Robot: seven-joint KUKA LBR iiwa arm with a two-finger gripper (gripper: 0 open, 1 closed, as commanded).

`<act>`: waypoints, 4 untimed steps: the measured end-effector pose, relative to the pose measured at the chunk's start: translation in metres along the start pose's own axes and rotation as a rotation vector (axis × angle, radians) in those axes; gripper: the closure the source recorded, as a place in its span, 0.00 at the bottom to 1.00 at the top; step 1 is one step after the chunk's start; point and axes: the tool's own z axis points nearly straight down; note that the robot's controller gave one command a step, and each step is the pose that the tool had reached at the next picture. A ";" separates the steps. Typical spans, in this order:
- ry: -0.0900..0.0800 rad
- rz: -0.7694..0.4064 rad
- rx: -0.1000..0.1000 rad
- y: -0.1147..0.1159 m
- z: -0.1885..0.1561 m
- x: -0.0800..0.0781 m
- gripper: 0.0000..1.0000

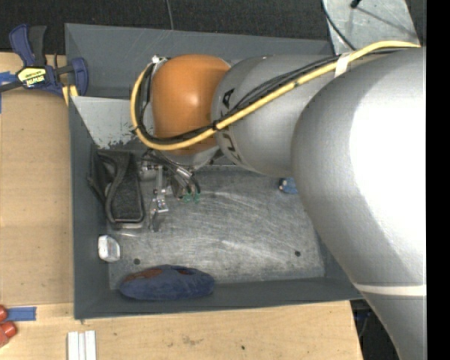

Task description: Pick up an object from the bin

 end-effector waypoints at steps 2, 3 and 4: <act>-0.042 -0.058 -0.026 0.013 -0.064 -0.001 1.00; -0.035 -0.058 -0.025 0.014 -0.060 0.000 0.00; -0.041 -0.817 -0.011 0.032 0.013 0.001 0.00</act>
Offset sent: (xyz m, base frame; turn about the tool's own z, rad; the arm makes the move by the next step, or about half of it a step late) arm 0.0000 0.0000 0.0000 0.0000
